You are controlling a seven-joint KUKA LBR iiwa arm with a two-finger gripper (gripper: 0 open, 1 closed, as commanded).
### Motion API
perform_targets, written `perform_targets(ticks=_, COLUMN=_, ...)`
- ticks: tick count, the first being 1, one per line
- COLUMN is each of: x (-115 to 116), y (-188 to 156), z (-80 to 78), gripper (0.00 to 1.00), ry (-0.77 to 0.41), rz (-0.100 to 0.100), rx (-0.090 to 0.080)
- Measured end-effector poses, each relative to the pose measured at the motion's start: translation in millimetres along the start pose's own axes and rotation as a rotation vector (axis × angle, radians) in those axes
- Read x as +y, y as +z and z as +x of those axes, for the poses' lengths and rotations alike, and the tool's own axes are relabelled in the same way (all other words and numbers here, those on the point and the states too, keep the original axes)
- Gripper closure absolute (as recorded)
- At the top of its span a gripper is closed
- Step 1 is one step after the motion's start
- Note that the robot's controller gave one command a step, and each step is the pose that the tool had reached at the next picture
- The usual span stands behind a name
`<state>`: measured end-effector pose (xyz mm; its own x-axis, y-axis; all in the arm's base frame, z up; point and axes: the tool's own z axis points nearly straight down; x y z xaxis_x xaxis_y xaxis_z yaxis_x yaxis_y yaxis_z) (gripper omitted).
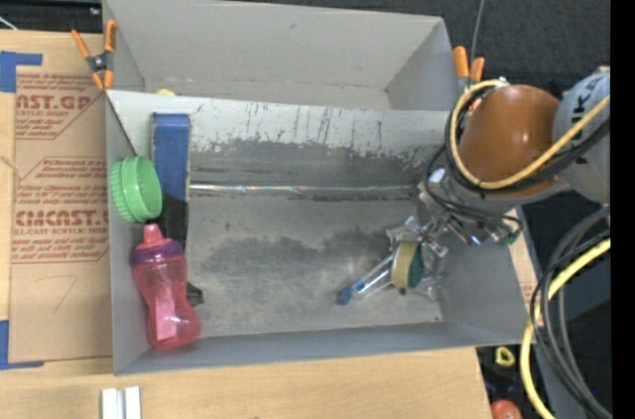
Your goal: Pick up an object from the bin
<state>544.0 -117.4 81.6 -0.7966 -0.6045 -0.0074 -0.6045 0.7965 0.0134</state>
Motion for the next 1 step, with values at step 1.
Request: perform_targets(ticks=1, x=-9.5, y=4.8, z=-3.3, gripper=1.00, ry=-0.007, rz=0.002, rx=-0.003)
